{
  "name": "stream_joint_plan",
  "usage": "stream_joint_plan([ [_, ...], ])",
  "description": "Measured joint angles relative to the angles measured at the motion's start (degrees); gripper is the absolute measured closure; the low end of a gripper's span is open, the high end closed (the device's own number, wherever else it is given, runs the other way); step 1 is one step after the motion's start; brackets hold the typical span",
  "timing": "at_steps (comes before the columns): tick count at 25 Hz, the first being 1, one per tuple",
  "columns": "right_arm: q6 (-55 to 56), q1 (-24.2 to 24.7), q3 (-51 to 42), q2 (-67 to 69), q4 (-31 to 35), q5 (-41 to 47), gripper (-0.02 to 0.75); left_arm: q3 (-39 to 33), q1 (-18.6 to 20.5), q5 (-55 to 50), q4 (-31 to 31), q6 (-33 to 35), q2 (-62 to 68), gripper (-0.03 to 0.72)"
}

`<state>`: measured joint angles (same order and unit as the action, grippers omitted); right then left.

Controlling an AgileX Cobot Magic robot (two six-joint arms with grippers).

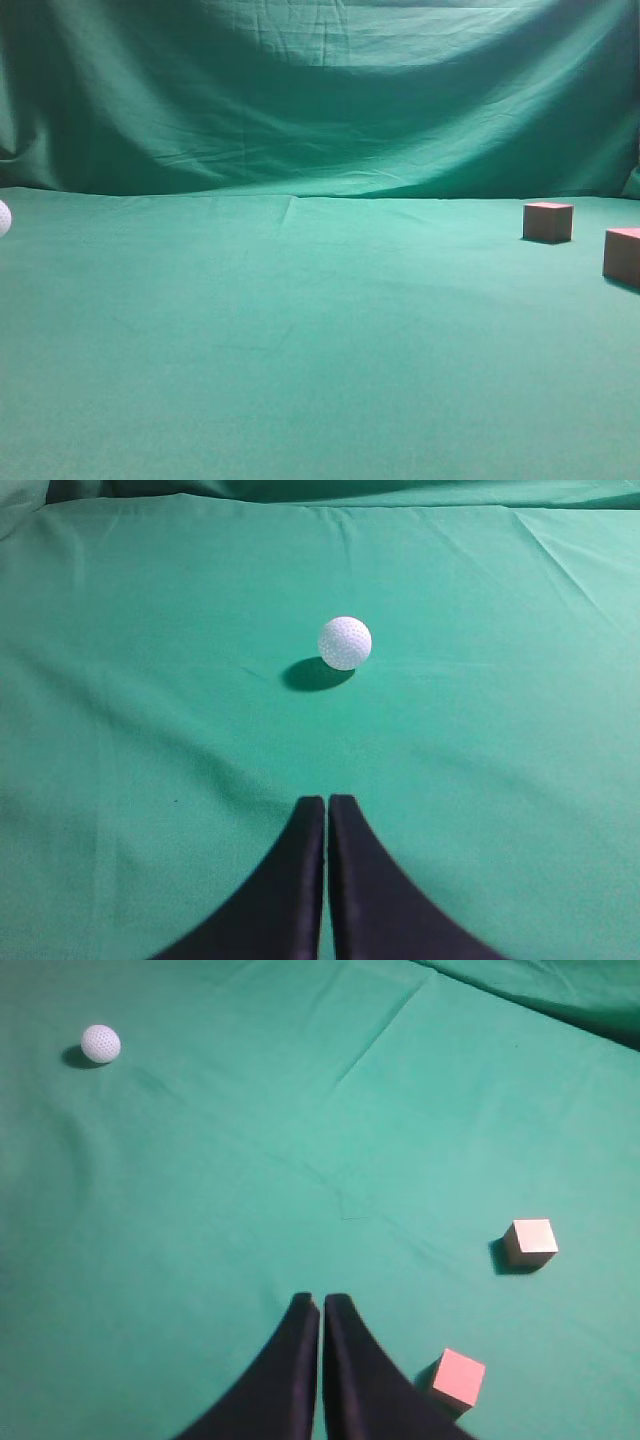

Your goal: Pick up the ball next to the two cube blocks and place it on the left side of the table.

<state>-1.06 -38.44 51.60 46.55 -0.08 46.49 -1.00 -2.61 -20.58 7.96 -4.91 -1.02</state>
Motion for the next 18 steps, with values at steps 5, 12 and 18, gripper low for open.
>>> stream_joint_plan([
  [5,3.53,0.26,-11.4,-13.81,-4.18,-6.01,0.738,0.0,0.0,0.0,0.0,0.0,0.0,0.688],
  [12,9.75,11.64,-28.28,-30.53,-7.72,-14.96,0.738,0.0,0.0,0.0,0.0,0.0,0.0,0.688],
  [18,10.08,26.0,-40.87,-41.98,-8.43,-19.82,0.738,0.0,0.0,0.0,0.0,0.0,0.0,0.688],
])
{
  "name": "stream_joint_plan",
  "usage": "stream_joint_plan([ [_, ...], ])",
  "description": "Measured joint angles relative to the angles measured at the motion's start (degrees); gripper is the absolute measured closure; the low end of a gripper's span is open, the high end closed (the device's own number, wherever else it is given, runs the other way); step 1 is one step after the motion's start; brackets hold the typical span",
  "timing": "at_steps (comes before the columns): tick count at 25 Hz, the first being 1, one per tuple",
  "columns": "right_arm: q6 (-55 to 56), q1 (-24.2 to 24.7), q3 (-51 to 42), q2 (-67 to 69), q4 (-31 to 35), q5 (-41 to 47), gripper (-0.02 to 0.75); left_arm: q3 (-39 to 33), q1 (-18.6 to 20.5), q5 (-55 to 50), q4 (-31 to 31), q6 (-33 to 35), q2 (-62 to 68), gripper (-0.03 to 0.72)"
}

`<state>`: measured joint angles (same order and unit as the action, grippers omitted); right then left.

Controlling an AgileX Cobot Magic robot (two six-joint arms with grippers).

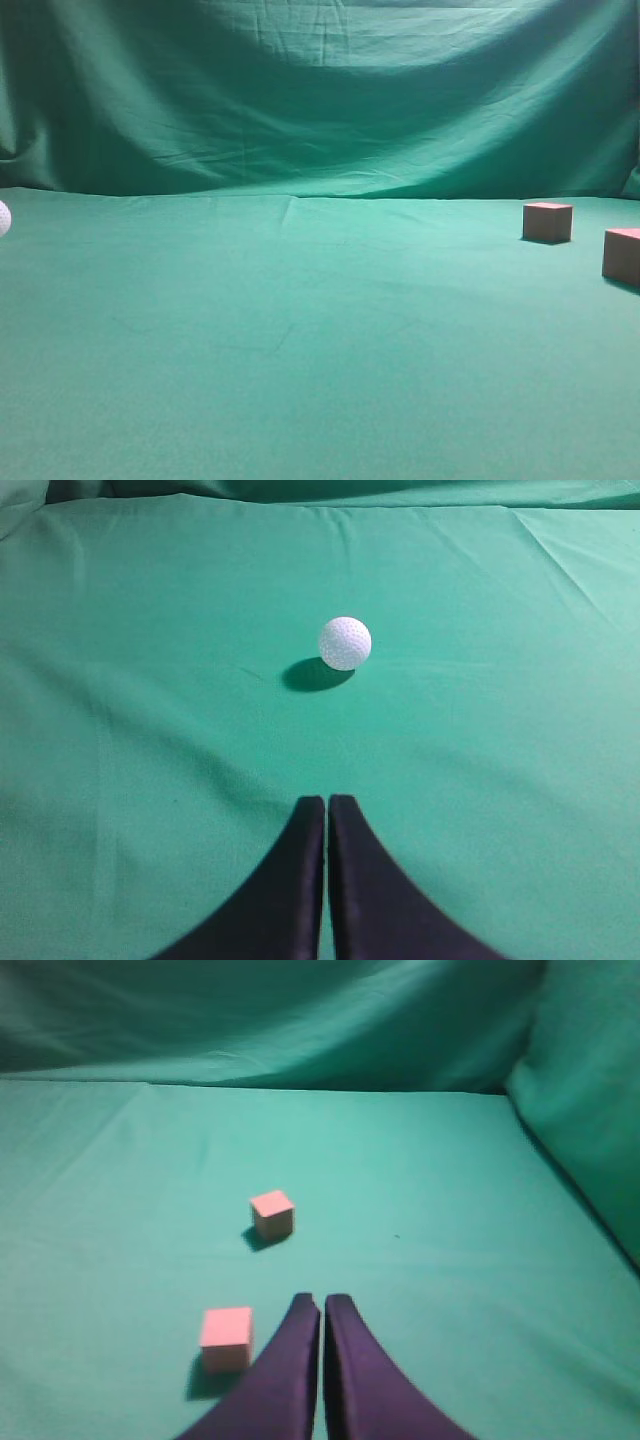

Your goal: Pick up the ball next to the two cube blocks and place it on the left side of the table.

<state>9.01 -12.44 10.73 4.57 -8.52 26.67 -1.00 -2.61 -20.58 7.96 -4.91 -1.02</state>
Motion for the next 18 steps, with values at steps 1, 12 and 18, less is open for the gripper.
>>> stream_joint_plan([
  [1,0.0,2.12,-1.8,-1.51,0.0,-0.27,0.738,0.0,0.0,0.0,0.0,0.0,0.0,0.688],
  [12,1.64,9.82,-12.21,-5.16,0.0,-6.55,0.738,0.0,0.0,0.0,0.0,0.0,0.0,0.688],
  [18,1.76,9.82,-12.21,-5.16,0.0,-4.08,0.738,0.0,0.0,0.0,0.0,0.0,0.0,0.688],
])
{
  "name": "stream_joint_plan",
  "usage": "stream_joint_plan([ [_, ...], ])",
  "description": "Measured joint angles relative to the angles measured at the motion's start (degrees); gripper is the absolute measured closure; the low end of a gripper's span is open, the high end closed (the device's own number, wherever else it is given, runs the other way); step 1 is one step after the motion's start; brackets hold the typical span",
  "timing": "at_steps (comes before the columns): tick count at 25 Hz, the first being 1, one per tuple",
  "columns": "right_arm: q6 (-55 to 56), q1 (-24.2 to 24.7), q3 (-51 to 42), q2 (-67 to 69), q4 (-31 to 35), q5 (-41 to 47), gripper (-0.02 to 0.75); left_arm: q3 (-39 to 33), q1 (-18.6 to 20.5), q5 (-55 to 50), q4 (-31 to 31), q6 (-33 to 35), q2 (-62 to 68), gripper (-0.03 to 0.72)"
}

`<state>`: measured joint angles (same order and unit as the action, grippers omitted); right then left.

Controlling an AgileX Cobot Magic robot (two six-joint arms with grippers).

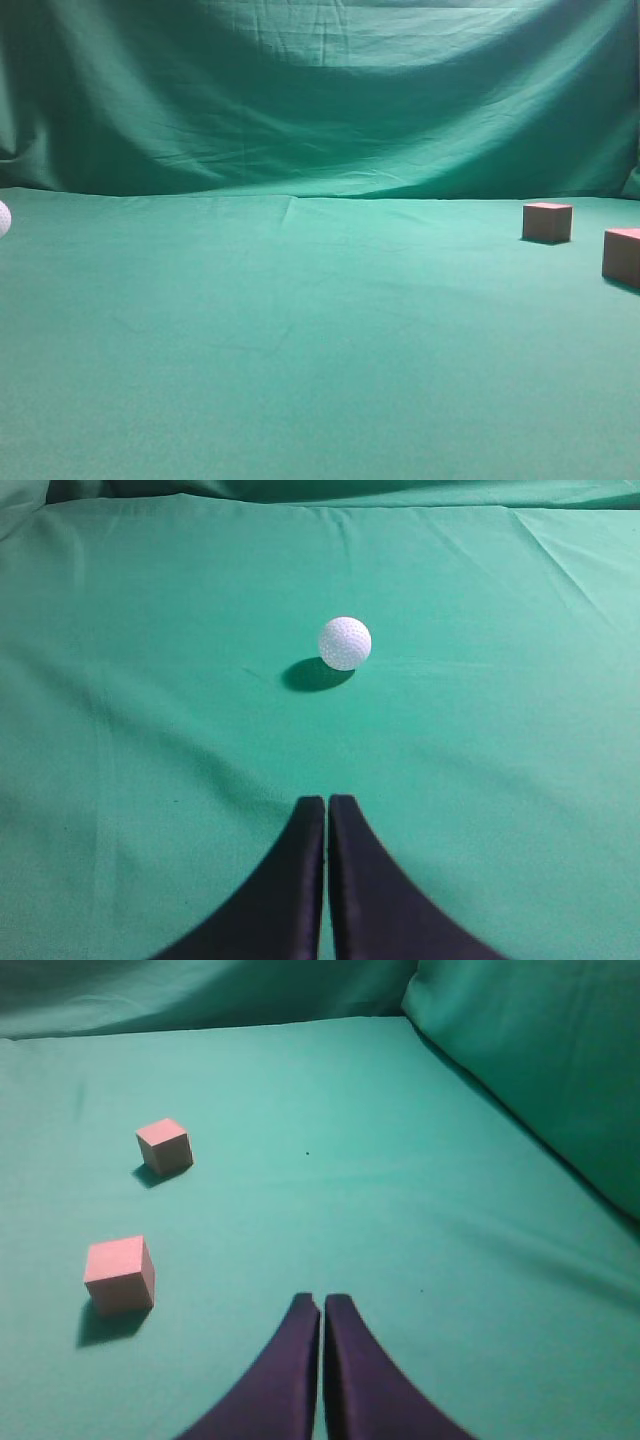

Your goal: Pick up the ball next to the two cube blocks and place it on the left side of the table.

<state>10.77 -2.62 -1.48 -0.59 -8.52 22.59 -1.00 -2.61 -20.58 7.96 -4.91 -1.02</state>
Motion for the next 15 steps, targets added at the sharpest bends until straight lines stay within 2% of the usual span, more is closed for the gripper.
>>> stream_joint_plan([
  [15,0.09,0.0,0.0,0.0,0.0,0.11,0.738,0.0,0.0,0.0,0.0,0.0,0.0,0.688],
])
